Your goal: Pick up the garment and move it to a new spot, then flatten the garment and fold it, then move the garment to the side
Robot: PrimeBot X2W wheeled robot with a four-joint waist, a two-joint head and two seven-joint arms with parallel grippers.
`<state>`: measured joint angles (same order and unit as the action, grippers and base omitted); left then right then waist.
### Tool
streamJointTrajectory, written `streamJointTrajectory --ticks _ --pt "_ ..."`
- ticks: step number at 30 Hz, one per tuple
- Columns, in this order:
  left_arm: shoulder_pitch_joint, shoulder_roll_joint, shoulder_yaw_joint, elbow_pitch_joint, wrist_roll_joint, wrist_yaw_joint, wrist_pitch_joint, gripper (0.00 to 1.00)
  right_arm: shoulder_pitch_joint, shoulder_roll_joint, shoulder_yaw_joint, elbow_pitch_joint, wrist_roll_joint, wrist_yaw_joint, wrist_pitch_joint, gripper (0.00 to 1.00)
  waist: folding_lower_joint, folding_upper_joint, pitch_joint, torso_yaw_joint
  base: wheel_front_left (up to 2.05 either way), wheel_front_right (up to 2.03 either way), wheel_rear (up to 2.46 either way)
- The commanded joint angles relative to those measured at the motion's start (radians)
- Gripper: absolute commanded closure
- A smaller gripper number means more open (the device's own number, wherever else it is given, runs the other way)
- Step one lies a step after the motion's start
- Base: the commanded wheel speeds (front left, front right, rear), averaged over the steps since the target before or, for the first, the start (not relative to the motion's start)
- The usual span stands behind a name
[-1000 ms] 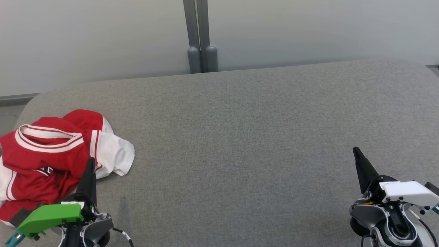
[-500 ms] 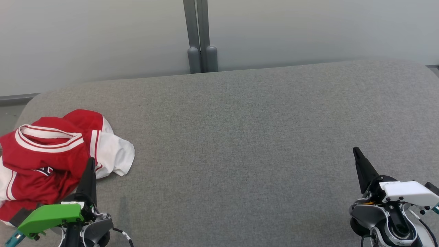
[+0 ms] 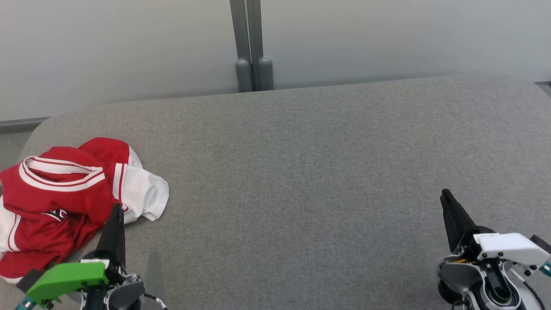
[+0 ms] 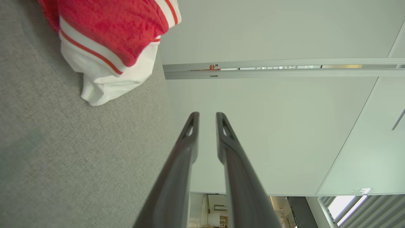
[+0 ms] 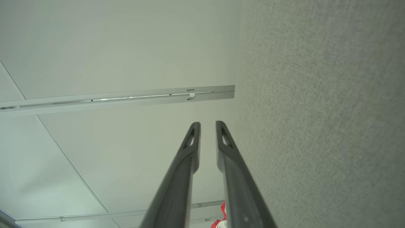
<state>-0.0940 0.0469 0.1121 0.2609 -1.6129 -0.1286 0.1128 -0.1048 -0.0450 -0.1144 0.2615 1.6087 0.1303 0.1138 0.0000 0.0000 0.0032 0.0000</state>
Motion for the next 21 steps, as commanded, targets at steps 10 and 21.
streamJointTrajectory --ticks 10,21 --pt "0.009 -0.003 -0.021 0.0 0.009 0.004 -0.039 0.0 0.012 0.004 0.022 -0.023 0.002 0.0 -0.036 0.0 0.0 0.0 0.001 0.001 0.0 0.0 0.0" --pt "-0.009 -0.002 -0.041 -0.042 0.062 0.007 -0.09 0.0 0.006 -0.005 0.06 -0.082 -0.049 0.0 -0.087 0.0 0.0 0.0 0.006 0.002 0.0 0.0 0.0"
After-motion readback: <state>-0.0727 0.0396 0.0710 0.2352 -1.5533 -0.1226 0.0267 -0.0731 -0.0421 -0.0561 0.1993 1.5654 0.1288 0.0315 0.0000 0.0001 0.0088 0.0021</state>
